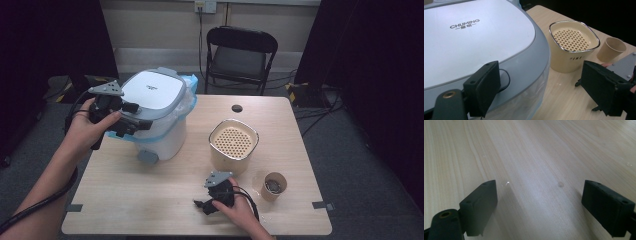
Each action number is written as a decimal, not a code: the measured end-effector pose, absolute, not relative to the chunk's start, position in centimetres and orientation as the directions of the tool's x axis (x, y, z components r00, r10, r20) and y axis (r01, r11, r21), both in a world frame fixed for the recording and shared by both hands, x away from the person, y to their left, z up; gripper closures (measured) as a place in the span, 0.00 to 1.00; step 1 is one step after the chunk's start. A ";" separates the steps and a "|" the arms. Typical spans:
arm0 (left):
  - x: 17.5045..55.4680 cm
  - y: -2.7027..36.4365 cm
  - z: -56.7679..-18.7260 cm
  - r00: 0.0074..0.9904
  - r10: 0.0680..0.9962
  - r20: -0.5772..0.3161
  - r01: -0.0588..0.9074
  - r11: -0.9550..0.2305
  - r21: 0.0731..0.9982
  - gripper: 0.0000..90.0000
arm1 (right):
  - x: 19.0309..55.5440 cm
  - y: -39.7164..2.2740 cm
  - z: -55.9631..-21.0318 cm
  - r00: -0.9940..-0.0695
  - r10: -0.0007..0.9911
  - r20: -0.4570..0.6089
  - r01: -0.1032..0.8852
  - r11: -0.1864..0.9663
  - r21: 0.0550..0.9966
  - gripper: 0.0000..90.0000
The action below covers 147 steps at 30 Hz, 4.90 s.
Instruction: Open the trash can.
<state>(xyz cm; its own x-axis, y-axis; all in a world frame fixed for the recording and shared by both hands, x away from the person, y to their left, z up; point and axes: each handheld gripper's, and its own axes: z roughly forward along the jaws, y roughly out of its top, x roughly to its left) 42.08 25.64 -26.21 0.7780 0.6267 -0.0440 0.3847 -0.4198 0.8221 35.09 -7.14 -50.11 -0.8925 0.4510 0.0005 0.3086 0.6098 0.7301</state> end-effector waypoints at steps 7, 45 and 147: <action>42.0 25.7 -26.2 0.776 0.630 -0.038 0.386 -0.426 0.818 0.18 | 35.1 -7.1 -50.1 -0.892 0.451 0.000 0.308 0.609 0.731 0.14; 40.3 25.9 -26.7 0.781 0.622 -0.055 0.399 -0.429 0.810 0.18 | 35.1 -7.2 -50.1 -0.893 0.449 -0.004 0.304 0.611 0.731 0.14; 35.4 25.4 -49.9 0.836 0.548 -0.006 0.387 -0.583 0.715 0.16 | 35.1 -15.3 -43.6 -0.892 0.451 0.023 0.334 0.624 0.706 0.17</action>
<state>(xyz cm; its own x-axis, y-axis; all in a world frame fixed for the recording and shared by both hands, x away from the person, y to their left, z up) 35.44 25.45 -49.87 0.8365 0.5480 -0.0061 0.3868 -0.5826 0.7148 35.14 -15.28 -43.62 -0.8920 0.4515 0.0232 0.3342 0.6239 0.7064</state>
